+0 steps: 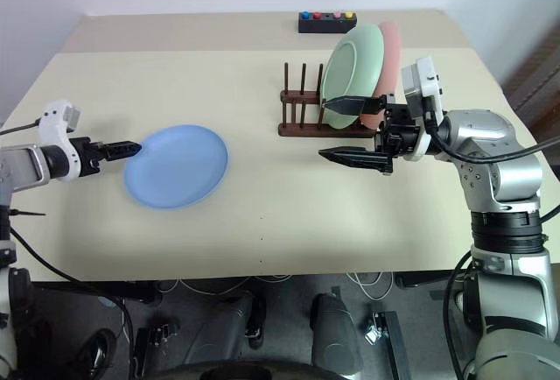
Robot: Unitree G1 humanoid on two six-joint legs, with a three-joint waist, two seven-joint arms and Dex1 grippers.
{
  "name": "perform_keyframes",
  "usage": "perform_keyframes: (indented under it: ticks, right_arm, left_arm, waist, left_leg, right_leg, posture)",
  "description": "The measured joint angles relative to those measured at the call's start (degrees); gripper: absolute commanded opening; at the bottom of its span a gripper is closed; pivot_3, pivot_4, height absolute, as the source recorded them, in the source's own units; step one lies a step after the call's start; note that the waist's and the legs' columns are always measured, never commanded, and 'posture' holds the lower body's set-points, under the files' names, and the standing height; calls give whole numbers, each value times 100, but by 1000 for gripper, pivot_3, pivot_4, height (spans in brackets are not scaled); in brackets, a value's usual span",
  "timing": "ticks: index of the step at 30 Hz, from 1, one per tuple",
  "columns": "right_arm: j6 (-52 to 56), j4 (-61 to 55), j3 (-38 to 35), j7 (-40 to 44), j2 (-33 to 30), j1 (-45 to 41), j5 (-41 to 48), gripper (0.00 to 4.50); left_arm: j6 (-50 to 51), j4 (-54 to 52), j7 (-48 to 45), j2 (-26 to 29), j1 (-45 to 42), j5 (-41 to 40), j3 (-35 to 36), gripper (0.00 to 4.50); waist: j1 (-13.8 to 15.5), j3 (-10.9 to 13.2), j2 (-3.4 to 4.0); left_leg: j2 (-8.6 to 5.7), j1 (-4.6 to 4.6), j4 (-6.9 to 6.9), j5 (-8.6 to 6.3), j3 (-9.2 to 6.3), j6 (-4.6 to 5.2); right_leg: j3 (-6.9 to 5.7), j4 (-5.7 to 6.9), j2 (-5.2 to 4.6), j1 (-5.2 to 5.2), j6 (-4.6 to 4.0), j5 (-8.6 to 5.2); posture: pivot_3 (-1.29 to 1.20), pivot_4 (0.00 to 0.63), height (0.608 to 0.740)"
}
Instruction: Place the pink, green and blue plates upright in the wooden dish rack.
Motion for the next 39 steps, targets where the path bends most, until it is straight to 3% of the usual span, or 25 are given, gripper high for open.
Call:
perform_keyframes:
  ticks: [7, 15, 25, 28, 32, 36, 39]
  right_arm:
    - [-3, -10, 3, -81, 43, 15, -3, 4486]
    - [-4, -5, 3, -119, 50, 12, -9, 4486]
    - [-2, 0, 9, -128, 51, 9, -12, 4486]
    - [-1, 2, 9, -150, 54, 7, -12, 4500]
    - [8, 3, 10, -189, 89, 7, -7, 4500]
    - [19, 3, 10, -206, 89, 6, -5, 4500]
    - [23, 3, 10, -208, 89, -2, -5, 4500]
  left_arm:
    - [582, 545, 50, 251, -988, 359, -510, 4500]
    - [1099, 993, -569, 411, -1432, 665, -1762, 4500]
    - [1668, 1761, -862, 270, -1906, 721, -2047, 4500]
    - [1696, 2044, -943, 243, -2031, 747, -2134, 3754]
    - [1638, 2266, -901, 103, -2071, 868, -2109, 1724]
    - [1612, 2388, -834, -63, -2085, 903, -1879, 28]
    - [1633, 2451, -764, -151, -2160, 900, -1674, 28]
  waist:
    - [25, 4, -7]
    - [12, 7, -12]
    - [-1, 9, -16]
    - [-3, 8, -16]
    - [14, 8, -15]
    - [36, 8, -17]
    - [39, 7, -17]
  left_leg:
    - [-1, 1, 2, 1, 0, 1]
    - [0, 2, 2, 1, 3, 3]
    - [0, 2, 3, 2, 2, 4]
    - [0, 2, 3, 2, 2, 4]
    - [-1, 2, 4, 2, 2, 4]
    - [-2, 4, 8, 2, 1, 5]
    - [-3, 9, 9, 2, -2, 4]
  right_leg:
    - [-2, 1, 4, 4, 1, -1]
    - [-2, 3, 7, 5, 3, -2]
    - [-1, 5, 7, 5, 4, -2]
    - [-1, 5, 7, 6, 4, -2]
    - [-1, 5, 6, 7, 4, -3]
    - [-1, 4, 5, 12, 5, -3]
    - [-2, 5, 4, 18, 5, -3]
  posture:
    - [0, 150, 735]
    - [0, 150, 735]
    - [0, 150, 735]
    - [0, 150, 735]
    - [0, 150, 735]
    - [0, 150, 735]
    - [0, 150, 735]
